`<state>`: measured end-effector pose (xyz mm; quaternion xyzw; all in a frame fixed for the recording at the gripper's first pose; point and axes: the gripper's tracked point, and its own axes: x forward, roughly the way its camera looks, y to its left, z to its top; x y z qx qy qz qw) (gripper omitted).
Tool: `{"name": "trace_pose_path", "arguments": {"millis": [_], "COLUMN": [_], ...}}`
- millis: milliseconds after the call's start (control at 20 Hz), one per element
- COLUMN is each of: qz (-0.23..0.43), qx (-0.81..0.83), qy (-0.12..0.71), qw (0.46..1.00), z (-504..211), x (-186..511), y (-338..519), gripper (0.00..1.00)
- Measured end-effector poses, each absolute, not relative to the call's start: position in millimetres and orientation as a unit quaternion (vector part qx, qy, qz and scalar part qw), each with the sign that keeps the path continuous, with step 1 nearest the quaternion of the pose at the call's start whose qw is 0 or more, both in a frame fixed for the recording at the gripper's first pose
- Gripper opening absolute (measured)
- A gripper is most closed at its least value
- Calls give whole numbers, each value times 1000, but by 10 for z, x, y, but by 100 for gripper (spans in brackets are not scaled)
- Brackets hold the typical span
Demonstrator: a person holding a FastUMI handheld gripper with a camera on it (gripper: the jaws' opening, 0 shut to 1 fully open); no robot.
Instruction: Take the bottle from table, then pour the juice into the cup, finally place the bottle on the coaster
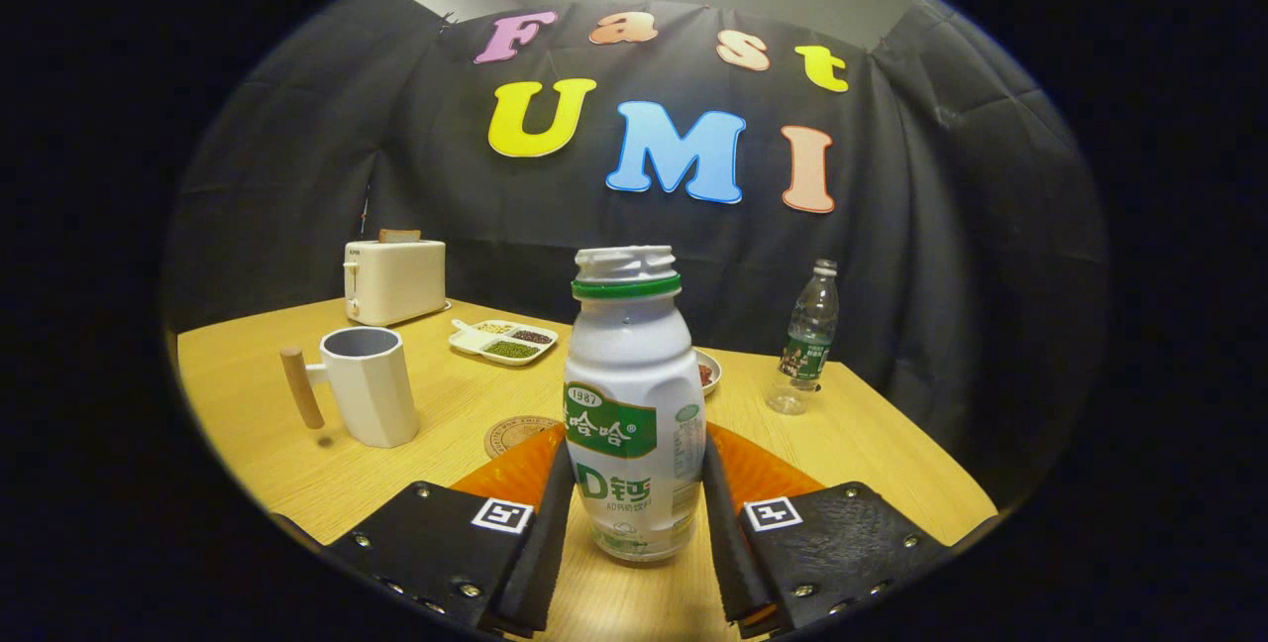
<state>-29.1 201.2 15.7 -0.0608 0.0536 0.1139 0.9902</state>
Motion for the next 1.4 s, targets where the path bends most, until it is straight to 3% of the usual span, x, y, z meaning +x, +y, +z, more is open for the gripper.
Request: {"name": "trace_pose_path", "arguments": {"millis": [600,1400], "qz": [85,43], "qx": [-255,-490], "qy": [-22,-96], "qw": [963,865], "z": [788,1066], "x": [-165,-64], "y": [2386,2905], "gripper": [63,63]}}
